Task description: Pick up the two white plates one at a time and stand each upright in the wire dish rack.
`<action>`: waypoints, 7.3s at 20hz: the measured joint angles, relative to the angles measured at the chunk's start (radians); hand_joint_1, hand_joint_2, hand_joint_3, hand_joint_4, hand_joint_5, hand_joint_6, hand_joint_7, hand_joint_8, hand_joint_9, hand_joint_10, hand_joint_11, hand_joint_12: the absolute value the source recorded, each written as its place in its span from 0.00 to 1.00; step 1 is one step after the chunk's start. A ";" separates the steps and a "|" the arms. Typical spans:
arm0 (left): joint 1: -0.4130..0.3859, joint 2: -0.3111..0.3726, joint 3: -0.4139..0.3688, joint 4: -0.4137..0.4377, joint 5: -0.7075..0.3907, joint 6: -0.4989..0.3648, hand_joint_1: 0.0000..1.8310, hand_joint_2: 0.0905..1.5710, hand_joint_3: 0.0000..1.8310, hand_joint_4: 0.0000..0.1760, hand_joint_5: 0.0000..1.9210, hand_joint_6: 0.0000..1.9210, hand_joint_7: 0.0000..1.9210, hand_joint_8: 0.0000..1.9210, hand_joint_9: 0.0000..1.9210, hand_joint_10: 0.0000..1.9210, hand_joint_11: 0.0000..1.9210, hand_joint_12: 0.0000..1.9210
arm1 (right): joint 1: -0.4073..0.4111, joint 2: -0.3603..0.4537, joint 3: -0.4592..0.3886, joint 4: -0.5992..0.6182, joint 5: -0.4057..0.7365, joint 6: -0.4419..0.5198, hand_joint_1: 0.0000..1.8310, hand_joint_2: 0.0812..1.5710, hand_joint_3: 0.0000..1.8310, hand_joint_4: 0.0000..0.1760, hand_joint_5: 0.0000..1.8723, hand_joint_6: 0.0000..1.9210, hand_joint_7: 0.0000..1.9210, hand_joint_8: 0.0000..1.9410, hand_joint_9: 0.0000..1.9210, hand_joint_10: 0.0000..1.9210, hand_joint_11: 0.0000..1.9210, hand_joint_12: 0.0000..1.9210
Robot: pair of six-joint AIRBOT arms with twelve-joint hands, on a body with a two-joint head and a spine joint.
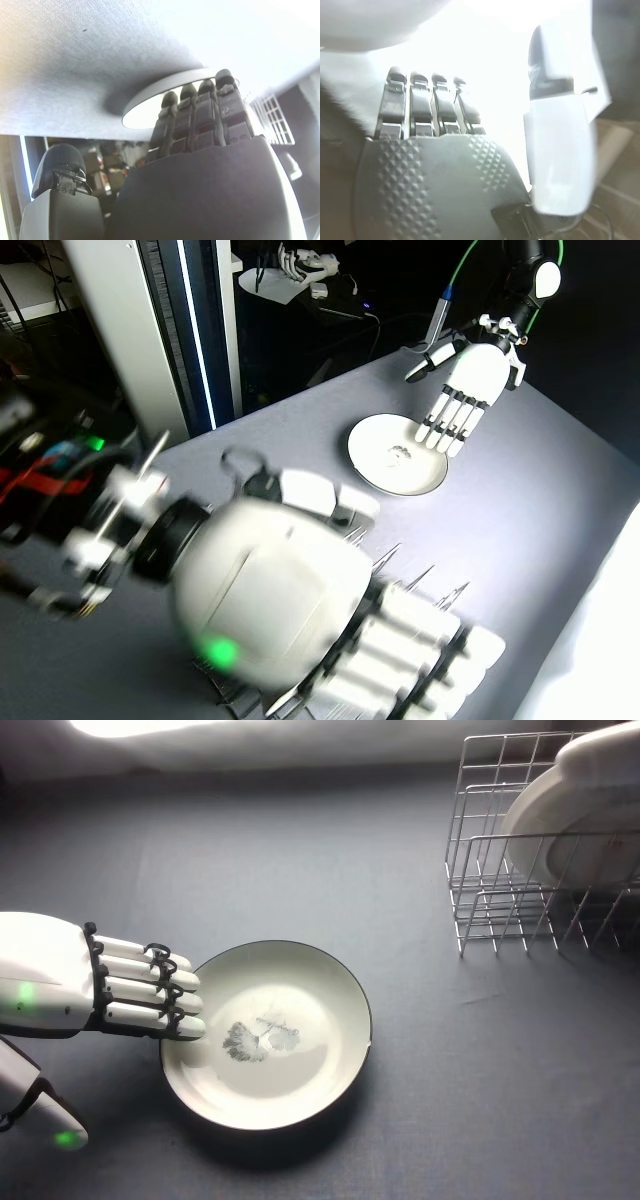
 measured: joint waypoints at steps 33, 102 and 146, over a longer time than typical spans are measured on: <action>0.114 -0.007 -0.023 -0.042 0.024 0.002 0.00 0.66 0.00 0.00 0.00 0.00 0.00 0.00 0.00 0.00 0.00 0.00 | -0.072 -0.272 -0.068 -0.939 0.080 -0.030 0.83 0.72 0.00 0.00 0.00 0.00 0.00 0.00 0.00 0.00 0.00 0.00; -0.138 0.206 -0.069 0.005 -0.051 -0.137 0.00 0.66 0.00 0.00 0.00 0.00 0.00 0.00 0.00 0.00 0.00 0.00 | -0.005 -0.234 -0.171 -0.380 0.068 -0.052 0.81 0.68 0.00 0.00 0.51 0.52 0.47 0.46 0.51 0.49 0.50 0.72; -0.202 0.161 -0.051 0.084 -0.061 -0.182 0.00 0.67 0.00 0.00 0.00 0.00 0.00 0.00 0.00 0.00 0.00 0.00 | 0.003 0.065 -0.133 0.085 -0.035 -0.045 0.81 0.69 0.00 0.00 0.49 0.55 0.47 0.46 0.49 0.51 0.48 0.74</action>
